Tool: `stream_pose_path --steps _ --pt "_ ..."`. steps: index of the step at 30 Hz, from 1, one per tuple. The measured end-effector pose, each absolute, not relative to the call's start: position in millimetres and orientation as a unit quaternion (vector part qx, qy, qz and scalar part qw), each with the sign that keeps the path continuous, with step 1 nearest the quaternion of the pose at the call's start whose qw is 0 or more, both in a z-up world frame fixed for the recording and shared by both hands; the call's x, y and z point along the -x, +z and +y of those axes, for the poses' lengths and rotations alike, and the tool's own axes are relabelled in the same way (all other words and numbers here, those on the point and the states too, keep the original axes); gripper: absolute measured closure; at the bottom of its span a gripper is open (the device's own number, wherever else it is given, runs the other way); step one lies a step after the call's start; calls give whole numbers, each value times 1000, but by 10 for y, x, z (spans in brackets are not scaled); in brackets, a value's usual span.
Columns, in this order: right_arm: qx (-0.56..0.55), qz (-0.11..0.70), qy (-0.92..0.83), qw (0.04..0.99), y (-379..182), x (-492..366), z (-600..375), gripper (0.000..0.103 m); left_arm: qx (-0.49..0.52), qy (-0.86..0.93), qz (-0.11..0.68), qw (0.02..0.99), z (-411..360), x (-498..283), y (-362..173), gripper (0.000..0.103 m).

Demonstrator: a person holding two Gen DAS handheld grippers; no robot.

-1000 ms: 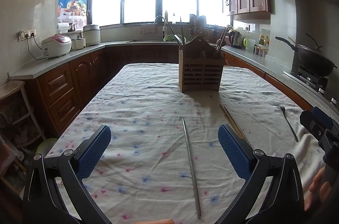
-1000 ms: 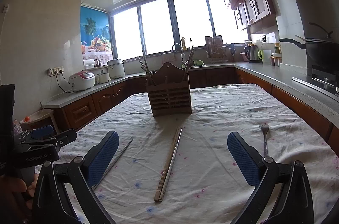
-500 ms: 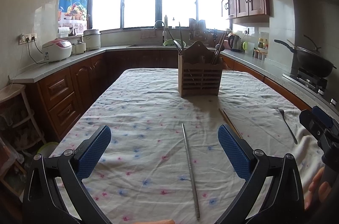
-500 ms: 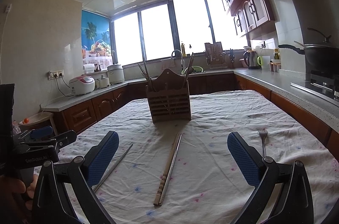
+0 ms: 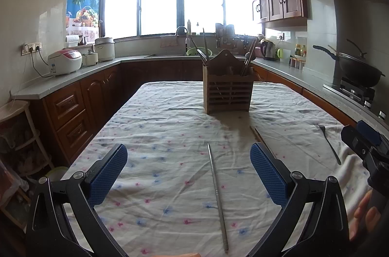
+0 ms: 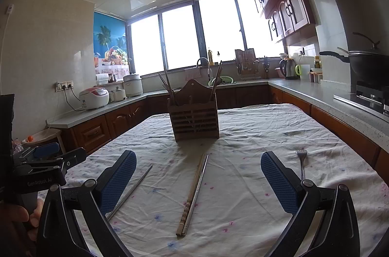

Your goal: Organize utensils

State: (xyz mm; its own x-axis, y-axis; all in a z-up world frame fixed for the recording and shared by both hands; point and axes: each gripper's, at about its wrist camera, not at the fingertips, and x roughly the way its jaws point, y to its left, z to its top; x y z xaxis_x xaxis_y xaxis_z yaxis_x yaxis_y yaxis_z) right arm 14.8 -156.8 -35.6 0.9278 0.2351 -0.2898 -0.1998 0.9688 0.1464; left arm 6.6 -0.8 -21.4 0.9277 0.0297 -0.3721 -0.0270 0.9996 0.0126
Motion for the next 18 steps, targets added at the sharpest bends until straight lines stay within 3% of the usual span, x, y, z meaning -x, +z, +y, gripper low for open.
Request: stream_pose_path --steps 18 --pt "-57 155 111 980 -357 -147 -1567 0 -5 20 183 983 -21 -54 -212 0"
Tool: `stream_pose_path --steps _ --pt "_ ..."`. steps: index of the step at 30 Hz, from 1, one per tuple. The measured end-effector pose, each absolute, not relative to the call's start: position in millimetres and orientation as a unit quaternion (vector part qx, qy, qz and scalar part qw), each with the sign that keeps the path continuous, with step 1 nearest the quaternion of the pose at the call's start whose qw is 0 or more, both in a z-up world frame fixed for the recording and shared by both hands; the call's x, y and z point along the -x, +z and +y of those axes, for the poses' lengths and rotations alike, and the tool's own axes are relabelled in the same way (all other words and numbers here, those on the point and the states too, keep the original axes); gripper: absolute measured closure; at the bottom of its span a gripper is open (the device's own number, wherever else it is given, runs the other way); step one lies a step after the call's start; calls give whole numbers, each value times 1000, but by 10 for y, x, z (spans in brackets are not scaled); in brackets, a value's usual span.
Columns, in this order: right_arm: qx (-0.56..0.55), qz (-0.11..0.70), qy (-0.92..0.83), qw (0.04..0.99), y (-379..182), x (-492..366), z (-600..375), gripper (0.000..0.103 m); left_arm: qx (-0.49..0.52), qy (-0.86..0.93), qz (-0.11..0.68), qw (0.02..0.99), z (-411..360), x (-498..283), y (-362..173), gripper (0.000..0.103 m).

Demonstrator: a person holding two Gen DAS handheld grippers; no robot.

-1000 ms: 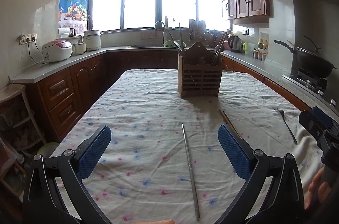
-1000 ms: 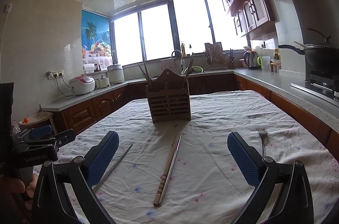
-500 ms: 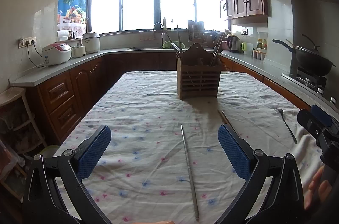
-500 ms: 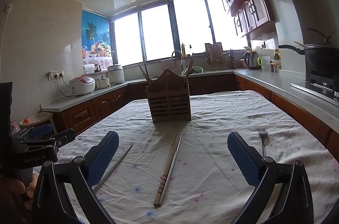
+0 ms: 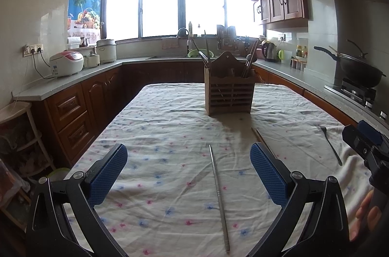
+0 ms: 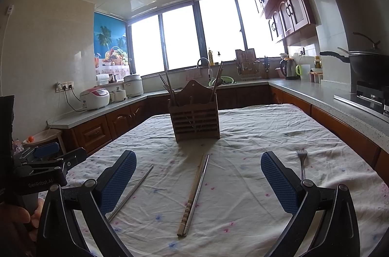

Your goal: Organize utensils

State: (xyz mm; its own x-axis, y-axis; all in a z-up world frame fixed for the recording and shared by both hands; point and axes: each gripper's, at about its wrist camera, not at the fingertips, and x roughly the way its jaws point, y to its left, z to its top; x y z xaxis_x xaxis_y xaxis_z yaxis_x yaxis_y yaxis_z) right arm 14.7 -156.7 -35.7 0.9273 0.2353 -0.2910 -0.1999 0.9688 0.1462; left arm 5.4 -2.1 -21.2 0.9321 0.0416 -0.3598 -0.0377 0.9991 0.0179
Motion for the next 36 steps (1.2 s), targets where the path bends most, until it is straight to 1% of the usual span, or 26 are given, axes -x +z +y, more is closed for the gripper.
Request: stream_pose_path --steps 36 --pt "-60 158 117 979 -324 -165 -1551 0 -2 12 186 983 -26 -67 -215 0"
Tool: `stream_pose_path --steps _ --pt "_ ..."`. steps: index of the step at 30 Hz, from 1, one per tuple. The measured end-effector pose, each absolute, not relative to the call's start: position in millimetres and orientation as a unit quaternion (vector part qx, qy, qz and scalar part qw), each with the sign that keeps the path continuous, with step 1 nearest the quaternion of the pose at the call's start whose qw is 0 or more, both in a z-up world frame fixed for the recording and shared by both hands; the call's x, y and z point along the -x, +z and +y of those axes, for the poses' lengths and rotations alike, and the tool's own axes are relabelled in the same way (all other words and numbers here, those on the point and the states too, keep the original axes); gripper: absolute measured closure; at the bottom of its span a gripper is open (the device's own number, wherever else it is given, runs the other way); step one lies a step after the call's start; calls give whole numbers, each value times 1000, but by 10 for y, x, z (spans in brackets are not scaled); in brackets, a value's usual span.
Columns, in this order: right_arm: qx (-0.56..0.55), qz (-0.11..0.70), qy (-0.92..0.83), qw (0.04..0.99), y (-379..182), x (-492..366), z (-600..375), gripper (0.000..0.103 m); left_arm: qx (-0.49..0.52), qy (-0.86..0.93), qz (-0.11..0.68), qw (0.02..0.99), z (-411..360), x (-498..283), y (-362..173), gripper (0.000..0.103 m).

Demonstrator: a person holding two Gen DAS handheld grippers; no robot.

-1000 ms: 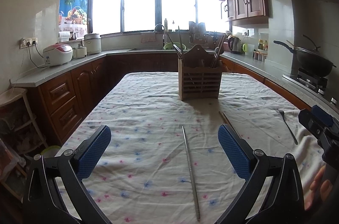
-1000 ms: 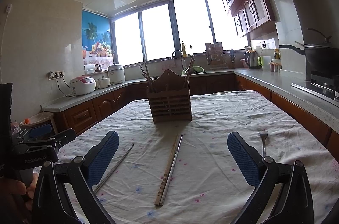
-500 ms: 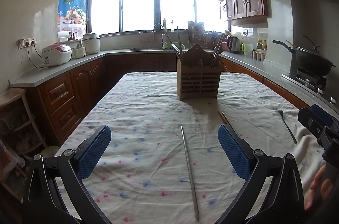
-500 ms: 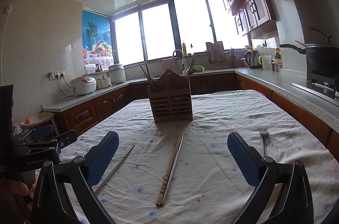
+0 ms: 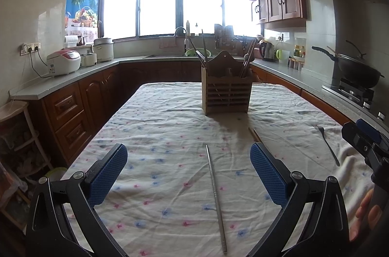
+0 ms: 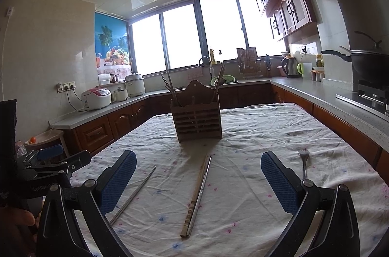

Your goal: Organize utensils

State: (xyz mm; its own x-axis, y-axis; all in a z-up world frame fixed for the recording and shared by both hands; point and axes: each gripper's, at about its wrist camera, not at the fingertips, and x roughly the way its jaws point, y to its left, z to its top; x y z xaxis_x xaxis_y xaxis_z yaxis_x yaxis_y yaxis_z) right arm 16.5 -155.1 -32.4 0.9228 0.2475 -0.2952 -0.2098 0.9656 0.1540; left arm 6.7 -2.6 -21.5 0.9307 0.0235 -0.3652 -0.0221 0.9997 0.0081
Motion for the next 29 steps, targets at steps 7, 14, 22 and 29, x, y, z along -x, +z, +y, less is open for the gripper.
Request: stream_pose_path --steps 7,14,22,29 --pt "-60 158 118 978 -312 -167 -1549 0 -2 9 187 982 -32 -82 -211 0" --pt "-61 159 119 978 -299 -174 -1546 0 -1 6 189 982 -36 -106 -203 0" --pt "-65 162 119 977 -271 -211 -1528 0 7 -1 190 982 -4 -164 -154 0" --pt "-70 174 115 976 -289 -320 -1560 0 10 -6 195 981 4 -246 -142 0"
